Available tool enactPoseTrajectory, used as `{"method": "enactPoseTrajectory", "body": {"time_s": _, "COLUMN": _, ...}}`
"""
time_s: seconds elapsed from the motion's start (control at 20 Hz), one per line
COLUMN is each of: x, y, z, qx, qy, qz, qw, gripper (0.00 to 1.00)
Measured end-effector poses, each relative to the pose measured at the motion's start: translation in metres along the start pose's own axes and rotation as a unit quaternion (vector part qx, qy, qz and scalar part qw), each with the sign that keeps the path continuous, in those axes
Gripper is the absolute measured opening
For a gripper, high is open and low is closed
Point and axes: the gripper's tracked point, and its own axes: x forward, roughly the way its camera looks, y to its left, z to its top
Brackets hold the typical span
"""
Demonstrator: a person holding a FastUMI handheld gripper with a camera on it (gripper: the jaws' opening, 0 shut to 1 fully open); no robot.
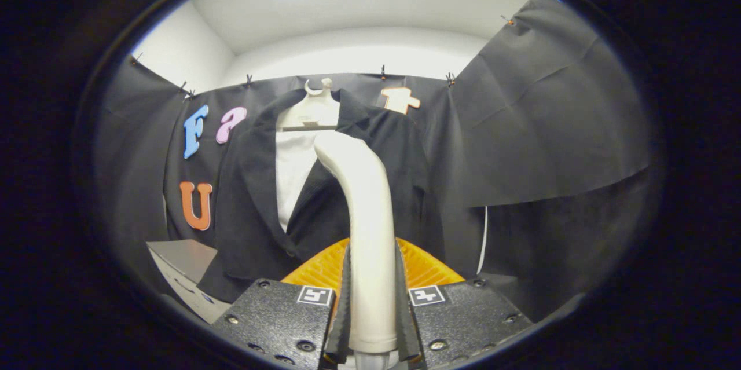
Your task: Iron the clothes twice with a garment steamer, once on the left side and once on the right side.
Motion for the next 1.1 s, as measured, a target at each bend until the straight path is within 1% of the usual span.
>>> {"method": "enactPoseTrajectory", "body": {"time_s": 0.15, "x": 0.023, "y": -0.007, "z": 0.022, "qx": 0.022, "qy": -0.030, "qz": 0.014, "qw": 0.999, "gripper": 0.34}}
{"method": "enactPoseTrajectory", "body": {"time_s": 0.4, "x": 0.057, "y": -0.021, "z": 0.058, "qx": 0.029, "qy": -0.071, "qz": 0.001, "qw": 0.997, "gripper": 0.34}}
{"method": "enactPoseTrajectory", "body": {"time_s": 0.6, "x": 0.074, "y": -0.024, "z": 0.071, "qx": 0.018, "qy": -0.080, "qz": -0.012, "qw": 0.997, "gripper": 0.34}}
{"method": "enactPoseTrajectory", "body": {"time_s": 0.85, "x": 0.076, "y": -0.023, "z": 0.051, "qx": -0.018, "qy": -0.068, "qz": -0.045, "qw": 0.996, "gripper": 0.35}}
{"method": "enactPoseTrajectory", "body": {"time_s": 1.0, "x": 0.067, "y": -0.021, "z": 0.040, "qx": -0.036, "qy": -0.062, "qz": -0.070, "qw": 0.995, "gripper": 0.35}}
{"method": "enactPoseTrajectory", "body": {"time_s": 1.1, "x": 0.058, "y": -0.018, "z": 0.033, "qx": -0.042, "qy": -0.056, "qz": -0.077, "qw": 0.995, "gripper": 0.35}}
